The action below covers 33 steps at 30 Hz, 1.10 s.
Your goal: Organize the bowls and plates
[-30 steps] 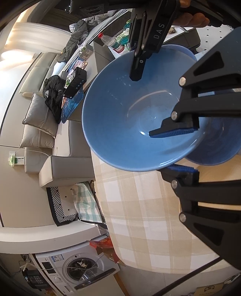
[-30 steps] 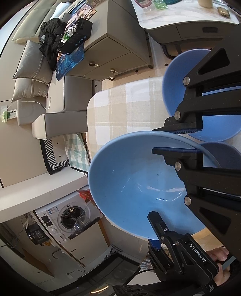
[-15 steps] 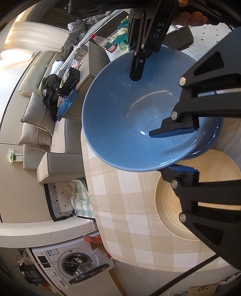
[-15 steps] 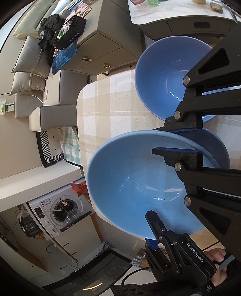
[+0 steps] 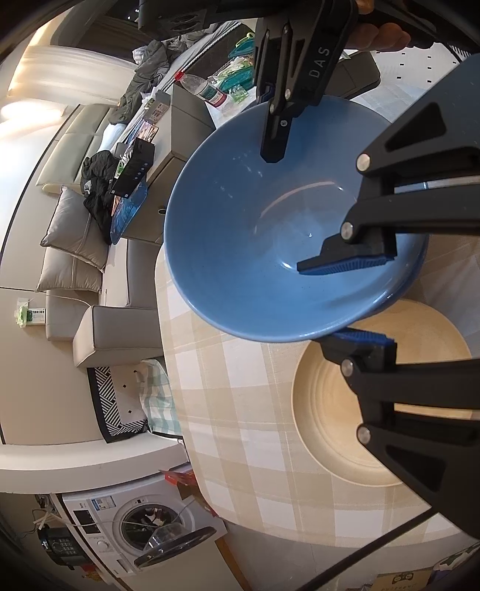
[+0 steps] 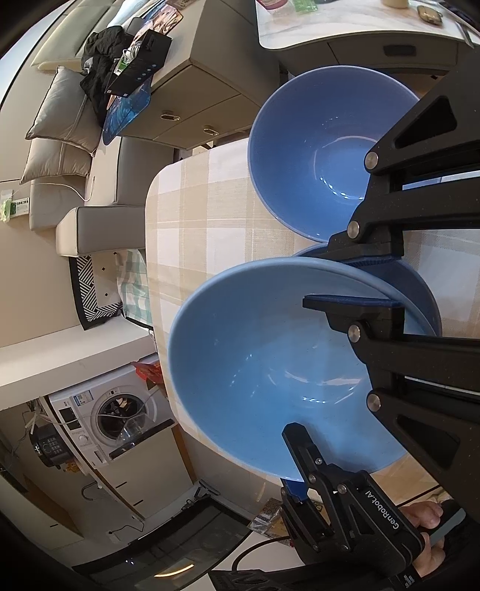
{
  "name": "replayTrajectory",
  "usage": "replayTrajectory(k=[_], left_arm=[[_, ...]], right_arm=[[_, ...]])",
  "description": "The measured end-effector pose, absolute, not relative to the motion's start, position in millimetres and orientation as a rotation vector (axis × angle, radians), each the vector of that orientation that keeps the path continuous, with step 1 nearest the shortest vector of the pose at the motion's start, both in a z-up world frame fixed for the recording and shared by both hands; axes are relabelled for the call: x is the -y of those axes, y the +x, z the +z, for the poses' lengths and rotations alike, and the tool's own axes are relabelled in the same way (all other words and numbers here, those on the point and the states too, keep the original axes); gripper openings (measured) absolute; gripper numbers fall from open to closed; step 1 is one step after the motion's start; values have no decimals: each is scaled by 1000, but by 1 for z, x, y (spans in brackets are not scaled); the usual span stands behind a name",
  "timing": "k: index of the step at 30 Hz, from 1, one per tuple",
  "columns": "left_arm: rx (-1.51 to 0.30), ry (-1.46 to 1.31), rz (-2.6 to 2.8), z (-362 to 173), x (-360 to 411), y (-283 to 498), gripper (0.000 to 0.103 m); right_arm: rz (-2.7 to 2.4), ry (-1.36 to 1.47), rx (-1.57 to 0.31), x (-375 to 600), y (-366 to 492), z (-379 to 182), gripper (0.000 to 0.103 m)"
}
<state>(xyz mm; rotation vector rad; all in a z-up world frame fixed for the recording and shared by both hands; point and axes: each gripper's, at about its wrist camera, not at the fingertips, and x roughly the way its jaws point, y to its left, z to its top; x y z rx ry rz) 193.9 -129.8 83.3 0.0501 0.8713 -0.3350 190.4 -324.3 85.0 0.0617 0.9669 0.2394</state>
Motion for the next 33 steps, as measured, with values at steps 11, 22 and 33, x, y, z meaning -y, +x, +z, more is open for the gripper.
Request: replayTrajectory(k=[11,22,33], left_arm=[[-890,60,-335,70,130,189,24],[-923,56,-340,56,127,191,24],[-937,75,-359,49,132,188,26]], right_arm=[[244,61,-994,324,184,68,13],[237,45,-1033,316,186,57,13],[221,27,-1057,319,183,51,14]])
